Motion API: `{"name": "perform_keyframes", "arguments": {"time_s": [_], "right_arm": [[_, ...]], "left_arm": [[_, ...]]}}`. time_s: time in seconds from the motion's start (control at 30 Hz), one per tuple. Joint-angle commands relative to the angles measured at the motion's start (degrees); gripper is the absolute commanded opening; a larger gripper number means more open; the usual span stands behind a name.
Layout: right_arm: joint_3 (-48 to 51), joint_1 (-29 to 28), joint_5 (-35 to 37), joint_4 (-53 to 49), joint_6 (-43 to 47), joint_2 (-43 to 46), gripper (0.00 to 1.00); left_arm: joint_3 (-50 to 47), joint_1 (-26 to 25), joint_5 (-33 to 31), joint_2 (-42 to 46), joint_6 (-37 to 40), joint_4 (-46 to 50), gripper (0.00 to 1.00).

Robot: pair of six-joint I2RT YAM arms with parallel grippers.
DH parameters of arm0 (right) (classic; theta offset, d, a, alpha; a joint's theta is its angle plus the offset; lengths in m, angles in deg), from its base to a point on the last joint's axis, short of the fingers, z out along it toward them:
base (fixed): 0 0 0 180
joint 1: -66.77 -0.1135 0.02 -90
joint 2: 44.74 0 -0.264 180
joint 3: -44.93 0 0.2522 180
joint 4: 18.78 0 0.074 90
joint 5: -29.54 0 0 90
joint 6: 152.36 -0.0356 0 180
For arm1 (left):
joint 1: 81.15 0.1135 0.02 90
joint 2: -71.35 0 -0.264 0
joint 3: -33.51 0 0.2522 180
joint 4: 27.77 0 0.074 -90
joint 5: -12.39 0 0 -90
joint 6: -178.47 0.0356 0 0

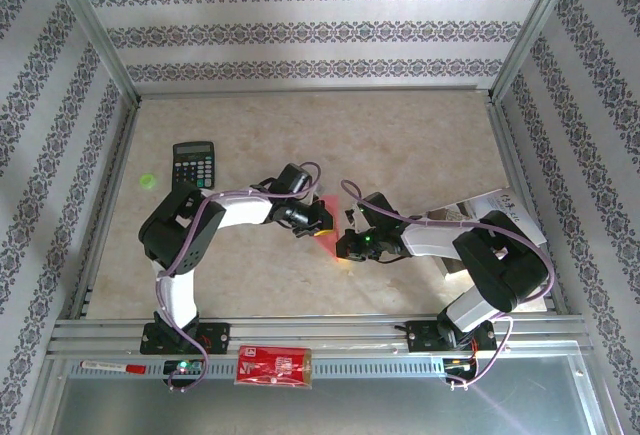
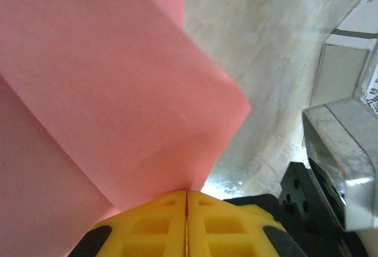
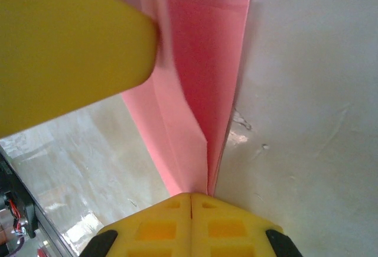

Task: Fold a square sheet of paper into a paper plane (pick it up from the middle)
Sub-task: Fourth fold the wing at the center of the table.

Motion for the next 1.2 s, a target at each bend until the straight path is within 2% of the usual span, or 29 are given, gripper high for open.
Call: {"name": "perform_keyframes", "arguments": {"time_s": [0.0, 0.3, 0.53, 0.9, 1.17], "right_arm": [[1.8, 0.5, 1.7, -5.8, 0.3, 0.2, 0.0], [0.7, 0.4, -0.7, -5.2, 0.7, 3.1, 0.0], [-0.3, 0.4, -3.7, 0.2, -3.0, 5.3, 0.02], [-3.5, 0.3, -3.6, 2.7, -1.7, -2.9, 0.02], [0.2, 1.1, -1.9, 3.5, -1.9, -5.8, 0.0]], "left_arm": [[1.1, 0.2, -0.6, -1.7, 2.0, 1.6, 0.08], [0.5, 0.2, -0.4, -3.0, 1.5, 0.1, 0.08], [0.0, 0.2, -0.4, -3.1, 1.5, -0.1, 0.08], [0.1, 0.2, -0.3, -3.1, 1.7, 0.5, 0.08], [0.9, 0.2, -0.2, -2.3, 2.5, 1.8, 0.08]]}}
